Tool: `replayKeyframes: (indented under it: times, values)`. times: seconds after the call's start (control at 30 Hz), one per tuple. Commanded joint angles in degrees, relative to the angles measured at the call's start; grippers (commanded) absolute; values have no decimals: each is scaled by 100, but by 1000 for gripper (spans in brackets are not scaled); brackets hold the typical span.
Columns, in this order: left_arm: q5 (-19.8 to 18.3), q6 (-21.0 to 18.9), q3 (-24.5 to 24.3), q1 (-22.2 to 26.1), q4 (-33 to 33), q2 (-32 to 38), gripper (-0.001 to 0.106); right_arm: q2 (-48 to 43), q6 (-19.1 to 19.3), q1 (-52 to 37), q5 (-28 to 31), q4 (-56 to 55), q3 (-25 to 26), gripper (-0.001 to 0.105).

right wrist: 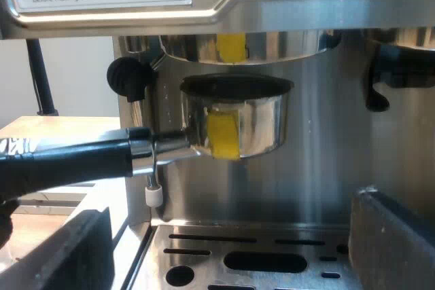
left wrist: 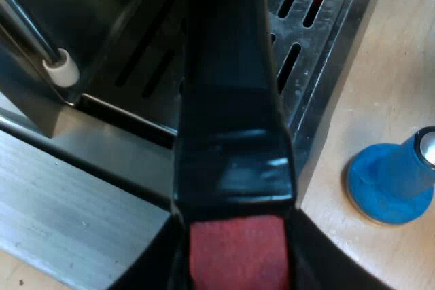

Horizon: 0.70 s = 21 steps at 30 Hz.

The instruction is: Put the handle in the coffee machine

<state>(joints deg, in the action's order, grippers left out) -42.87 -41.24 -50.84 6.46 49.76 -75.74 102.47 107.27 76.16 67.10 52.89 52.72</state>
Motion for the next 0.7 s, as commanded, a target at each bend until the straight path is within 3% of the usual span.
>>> replayKeyframes:
  times: [0.03,0.7]
  values:
    - [-314,9,-79,-26,-82,62,0,-38,94,5,-10,40,12,72]
    - [-428,96,-370,-26,194,62,0,-38,94,5,-10,40,12,72]
